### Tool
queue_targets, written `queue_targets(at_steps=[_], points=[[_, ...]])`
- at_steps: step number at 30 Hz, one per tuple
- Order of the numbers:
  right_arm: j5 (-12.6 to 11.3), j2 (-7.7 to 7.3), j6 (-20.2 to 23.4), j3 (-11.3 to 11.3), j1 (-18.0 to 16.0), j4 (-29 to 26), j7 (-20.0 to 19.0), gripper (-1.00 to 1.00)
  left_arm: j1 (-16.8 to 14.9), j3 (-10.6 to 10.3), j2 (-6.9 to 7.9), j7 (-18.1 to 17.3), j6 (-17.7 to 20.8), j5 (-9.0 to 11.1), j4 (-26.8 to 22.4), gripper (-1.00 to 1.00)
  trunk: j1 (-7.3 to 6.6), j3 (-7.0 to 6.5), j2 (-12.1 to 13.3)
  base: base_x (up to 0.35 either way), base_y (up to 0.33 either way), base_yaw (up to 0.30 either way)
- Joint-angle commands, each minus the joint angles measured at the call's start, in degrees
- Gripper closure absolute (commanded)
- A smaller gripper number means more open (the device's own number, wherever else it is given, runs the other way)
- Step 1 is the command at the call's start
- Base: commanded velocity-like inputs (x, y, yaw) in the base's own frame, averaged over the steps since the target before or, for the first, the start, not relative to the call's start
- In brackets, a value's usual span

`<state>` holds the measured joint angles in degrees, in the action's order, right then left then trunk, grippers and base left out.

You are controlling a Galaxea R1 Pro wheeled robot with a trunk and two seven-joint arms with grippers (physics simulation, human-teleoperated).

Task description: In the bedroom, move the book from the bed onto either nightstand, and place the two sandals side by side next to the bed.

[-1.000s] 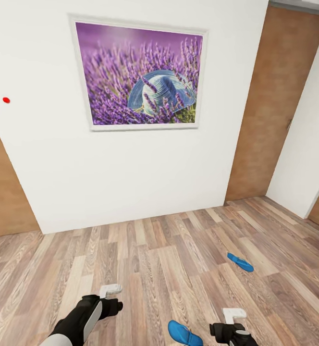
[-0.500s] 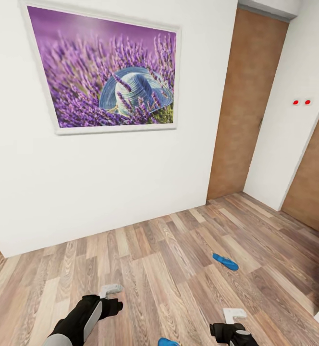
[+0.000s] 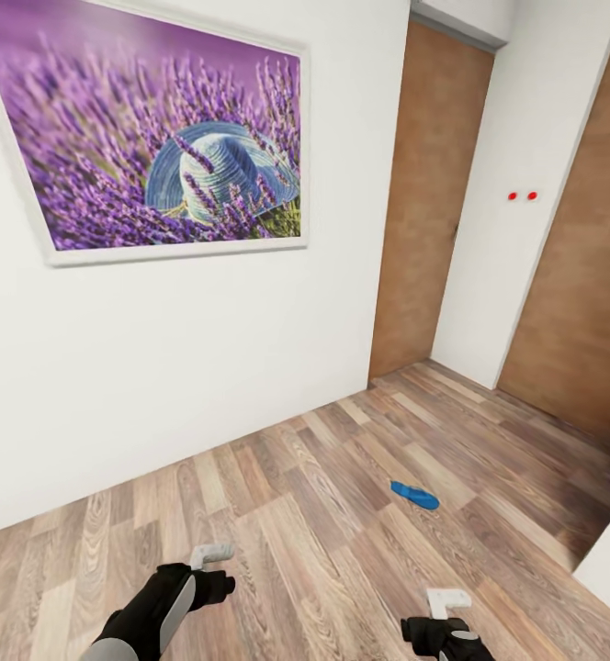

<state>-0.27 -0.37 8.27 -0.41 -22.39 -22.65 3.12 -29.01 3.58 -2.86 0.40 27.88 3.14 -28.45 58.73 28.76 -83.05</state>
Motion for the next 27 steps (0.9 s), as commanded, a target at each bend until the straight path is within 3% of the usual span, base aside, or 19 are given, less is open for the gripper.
queue_targets(at_steps=[1,6,14,27], points=[[-0.04,0.02,0.35,-0.03,-0.02,-0.11,0.13,-1.0,0.0,0.3,-0.04,0.04,0.34,0.34,-0.11,-1.0,0.0,0.06,-0.03,0.012,0.332,-0.287],[-0.03,0.02,0.35,-0.03,-0.02,-0.11,0.13,-1.0,-0.03,0.29,-0.04,0.04,0.32,0.37,-0.11,-1.0,0.0,0.06,-0.03,0.005,0.233,-0.286],[0.0,0.02,0.35,-0.03,-0.02,-0.11,0.13,-1.0,-0.02,0.29,-0.04,0.04,0.33,0.38,-0.11,-1.0,0.0,0.06,-0.03,0.024,0.045,-0.287],[0.01,0.02,0.35,-0.03,-0.02,-0.11,0.13,-1.0,-0.03,0.29,-0.04,0.04,0.32,0.41,-0.11,-1.0,0.0,0.06,-0.03,0.292,0.012,-0.287]])
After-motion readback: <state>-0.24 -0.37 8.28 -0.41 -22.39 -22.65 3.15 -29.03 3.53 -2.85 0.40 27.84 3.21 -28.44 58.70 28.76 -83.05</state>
